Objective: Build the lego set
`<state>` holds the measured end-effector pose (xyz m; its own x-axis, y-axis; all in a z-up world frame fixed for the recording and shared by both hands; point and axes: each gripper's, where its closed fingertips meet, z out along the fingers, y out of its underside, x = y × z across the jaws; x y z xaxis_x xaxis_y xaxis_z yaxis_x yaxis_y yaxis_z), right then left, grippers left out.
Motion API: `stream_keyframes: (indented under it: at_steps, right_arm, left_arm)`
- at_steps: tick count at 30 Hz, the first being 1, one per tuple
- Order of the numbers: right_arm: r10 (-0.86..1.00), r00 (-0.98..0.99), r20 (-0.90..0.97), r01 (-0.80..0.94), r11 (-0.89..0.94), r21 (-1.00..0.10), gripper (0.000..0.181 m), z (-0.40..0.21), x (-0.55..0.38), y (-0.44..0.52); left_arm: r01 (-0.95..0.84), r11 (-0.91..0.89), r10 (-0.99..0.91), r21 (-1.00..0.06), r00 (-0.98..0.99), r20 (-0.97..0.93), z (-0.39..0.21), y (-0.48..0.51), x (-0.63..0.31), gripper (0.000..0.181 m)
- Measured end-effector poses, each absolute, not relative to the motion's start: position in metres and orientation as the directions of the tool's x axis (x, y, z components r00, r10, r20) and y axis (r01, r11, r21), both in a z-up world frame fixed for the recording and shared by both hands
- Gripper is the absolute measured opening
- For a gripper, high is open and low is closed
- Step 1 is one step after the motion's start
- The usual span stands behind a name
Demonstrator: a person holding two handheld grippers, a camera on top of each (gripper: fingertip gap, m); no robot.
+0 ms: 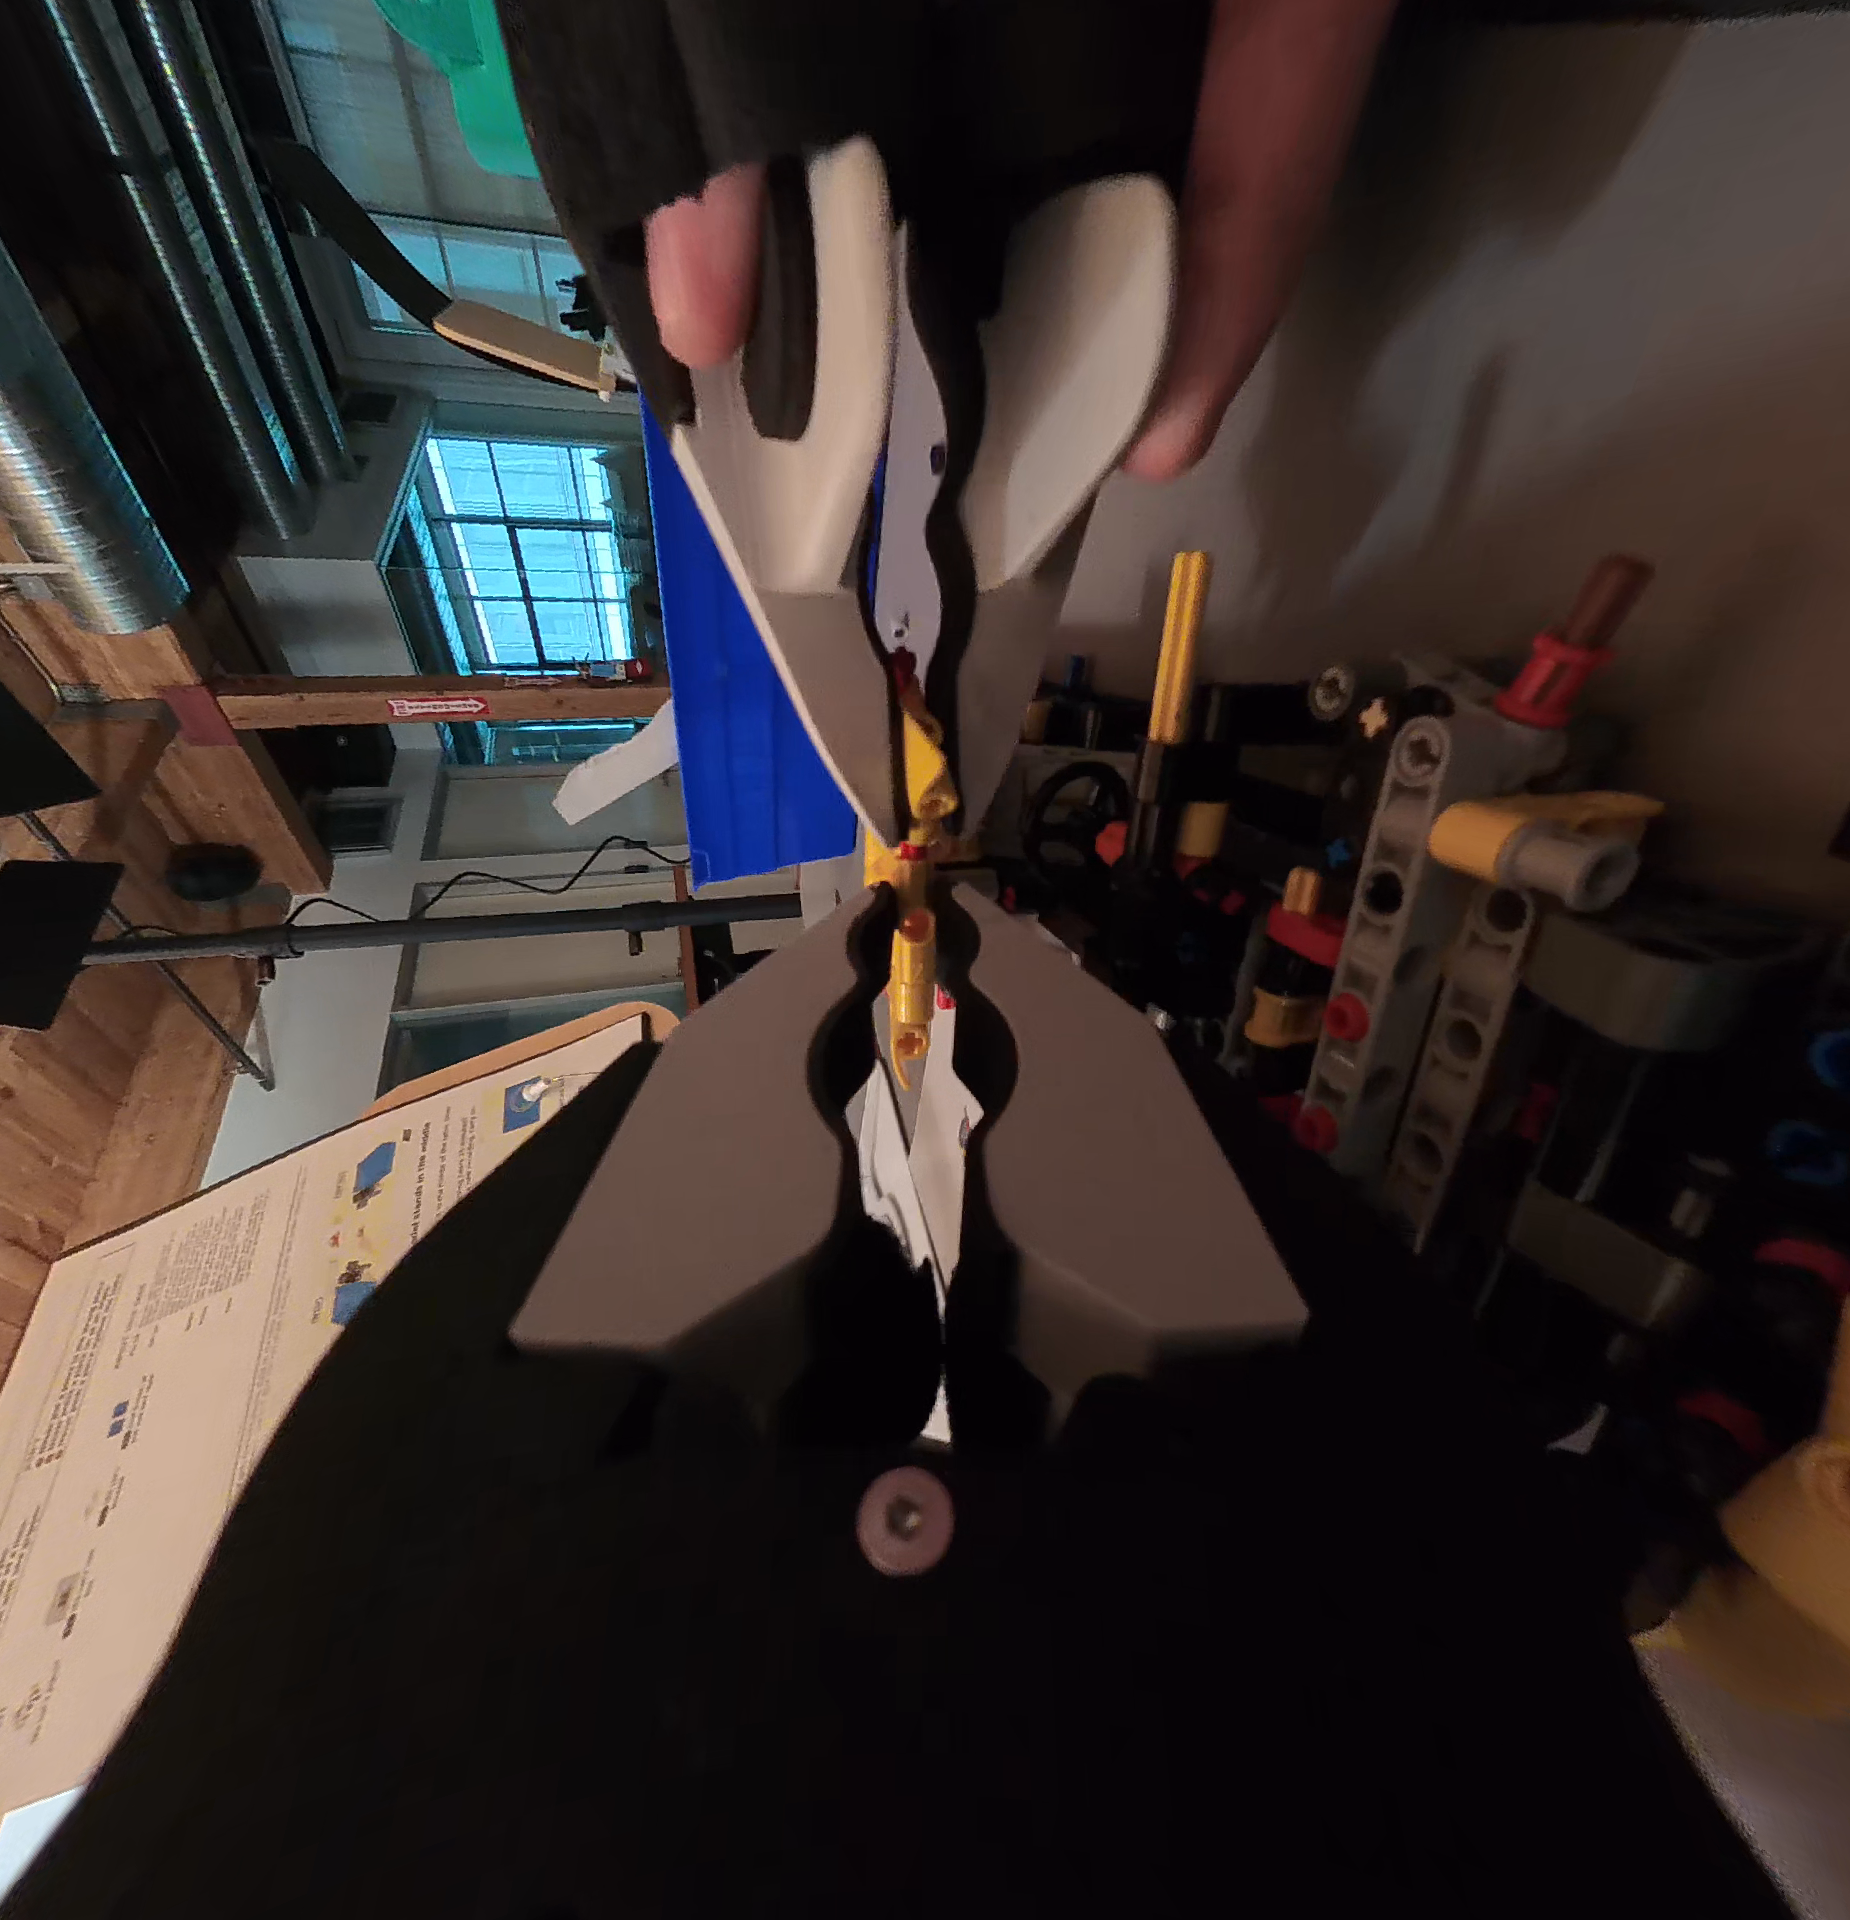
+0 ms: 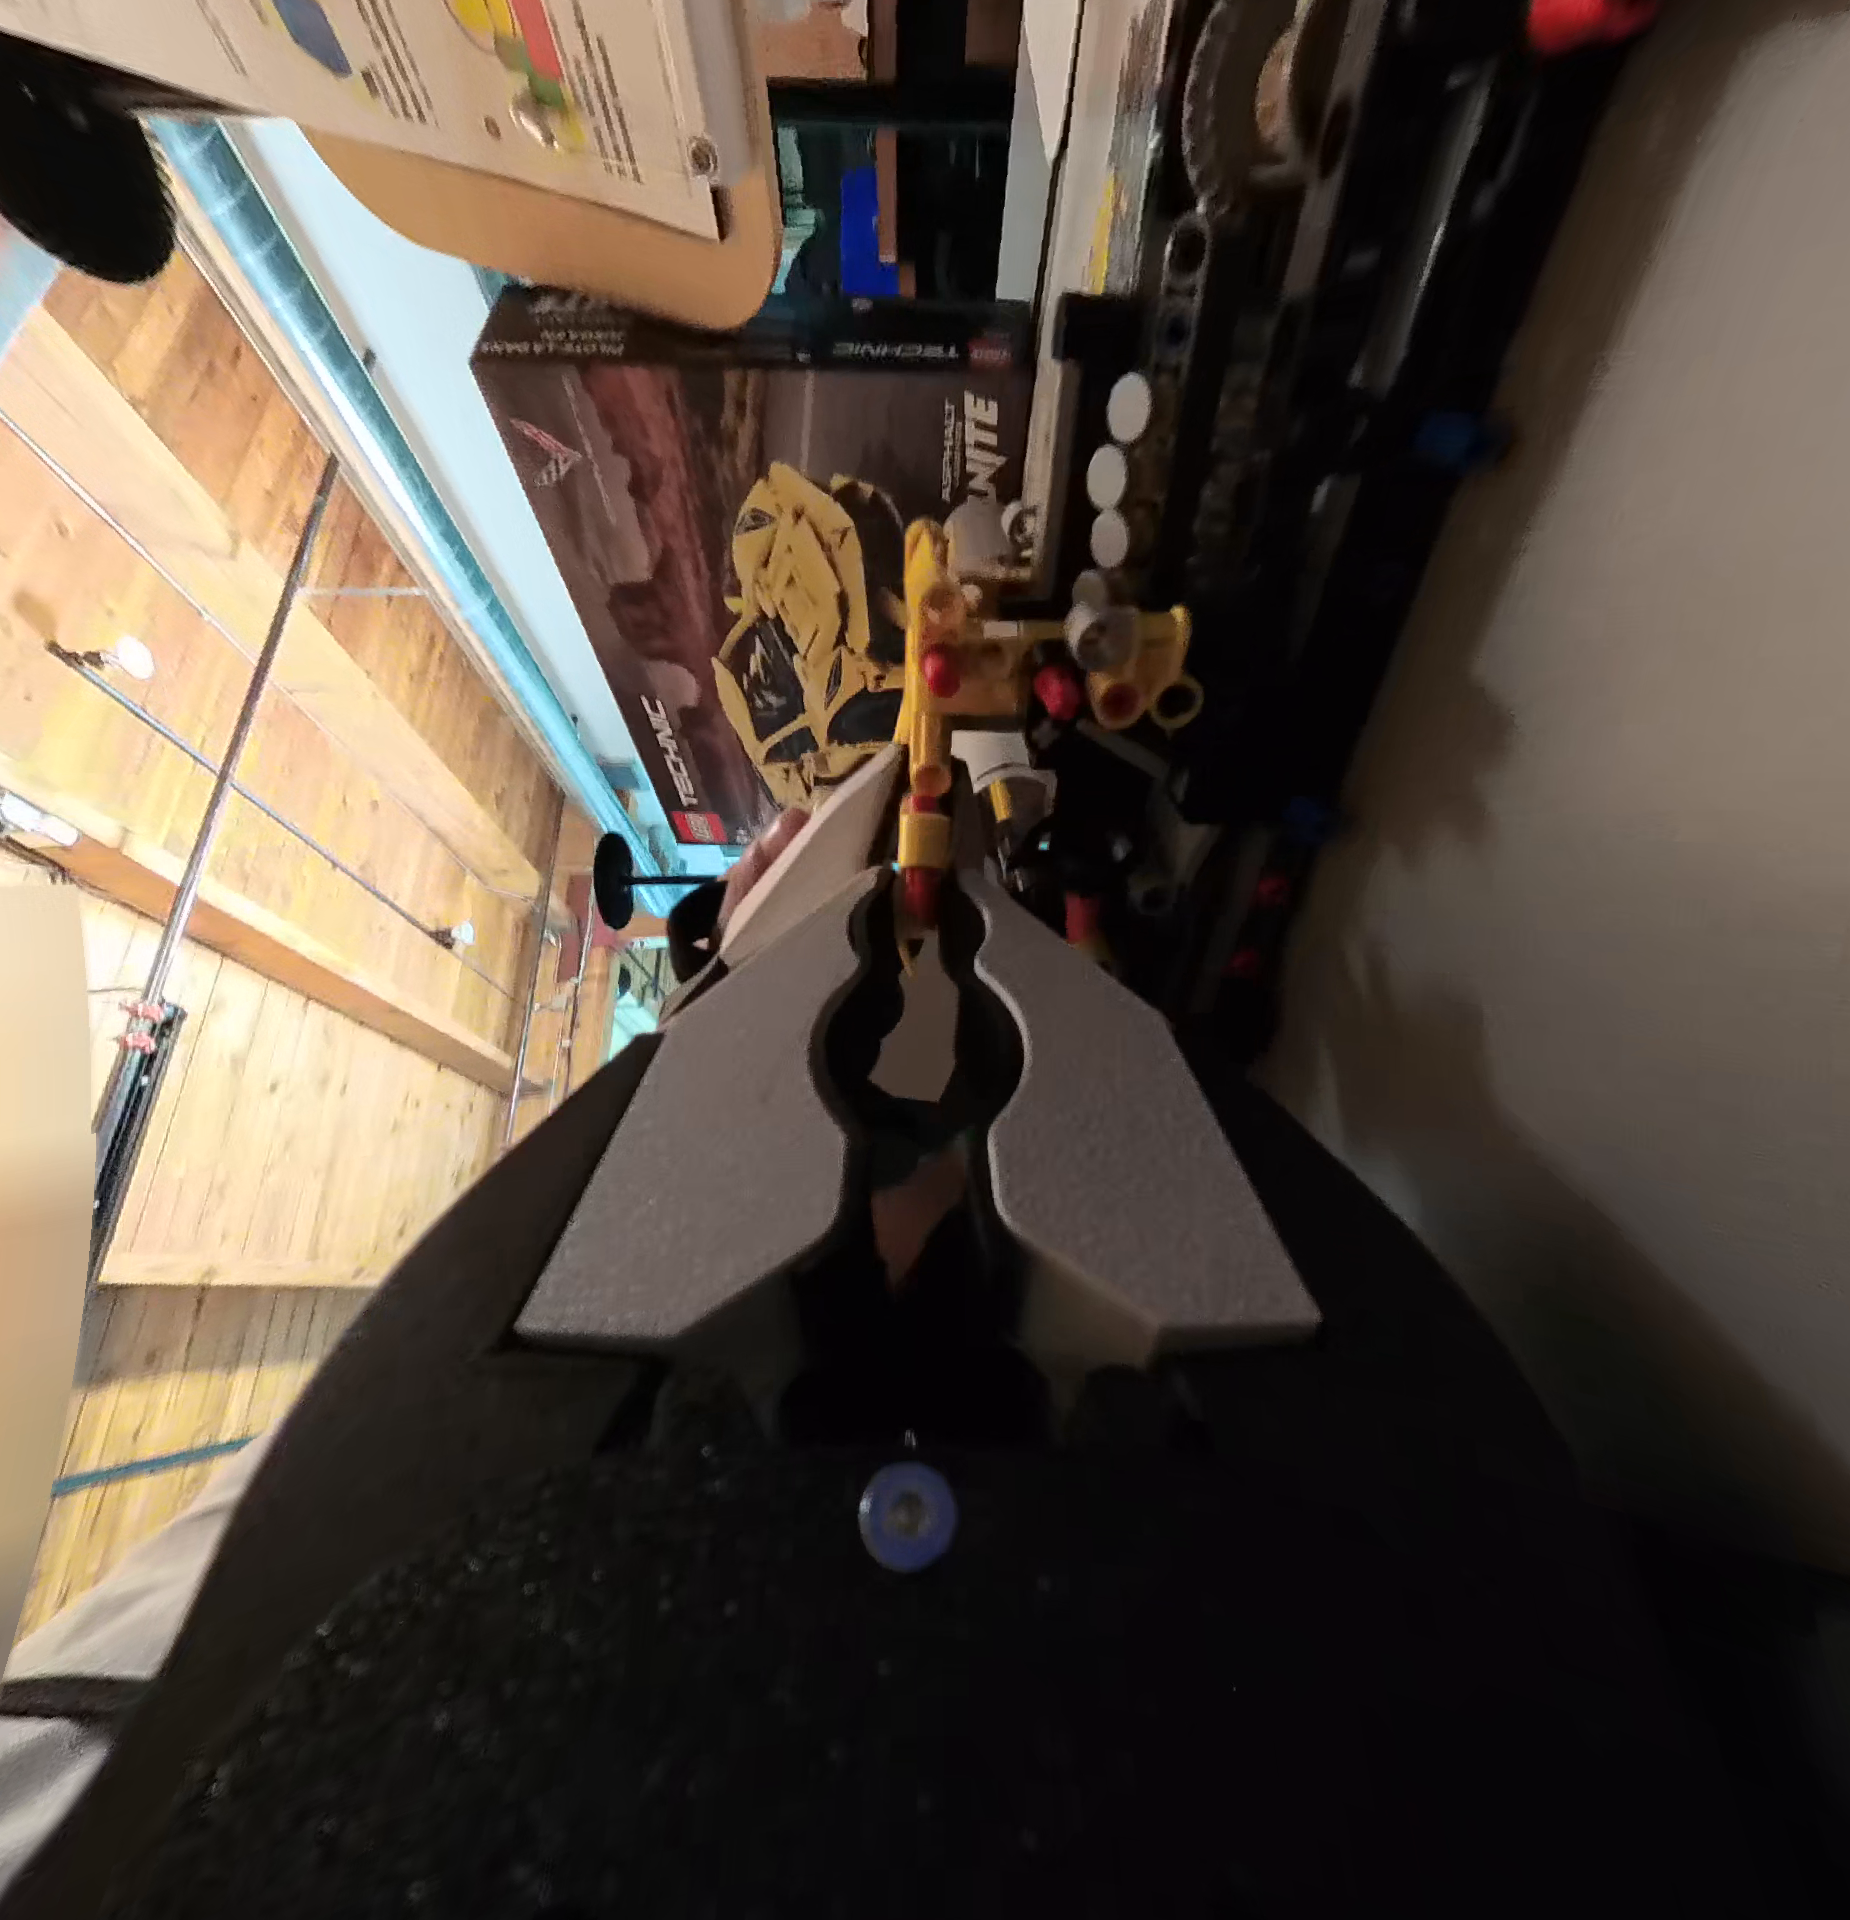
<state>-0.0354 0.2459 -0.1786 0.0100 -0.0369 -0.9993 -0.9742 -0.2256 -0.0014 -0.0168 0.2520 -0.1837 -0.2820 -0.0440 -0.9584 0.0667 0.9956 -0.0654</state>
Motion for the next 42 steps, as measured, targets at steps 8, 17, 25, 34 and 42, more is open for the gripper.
stream_keyframes:
  at_steps: [8, 17, 25, 34, 42]
  right_arm:
    - [0.034, 0.205, -0.978, -0.910, -0.361, -0.203, 0.005, -0.160, -0.044, 0.237]
    - [0.333, 0.384, -0.861, -0.419, -0.768, -0.484, 0.007, -0.130, -0.095, 0.194]
    - [0.381, 0.396, -0.836, -0.249, -0.832, -0.496, 0.007, -0.122, -0.103, 0.176]
    - [0.352, 0.423, -0.835, -0.380, -0.768, -0.516, 0.007, -0.120, -0.085, 0.183]
    - [0.348, 0.352, -0.869, -0.639, -0.589, -0.494, 0.007, -0.113, -0.068, 0.192]
  left_arm:
    - [0.076, 0.981, -0.135, -0.178, -0.386, -0.913, -0.181, 0.251, -0.025, 0.010]
    - [0.092, 0.657, -0.395, -0.748, -0.804, -0.445, -0.129, 0.197, -0.076, 0.032]
    - [0.171, 0.610, -0.339, -0.774, -0.827, -0.449, -0.116, 0.175, -0.089, 0.008]
    - [0.136, 0.576, -0.447, -0.806, -0.773, -0.450, -0.113, 0.180, -0.074, 0.005]
    - [0.084, 0.549, -0.537, -0.832, -0.727, -0.428, -0.110, 0.183, -0.063, 0.004]
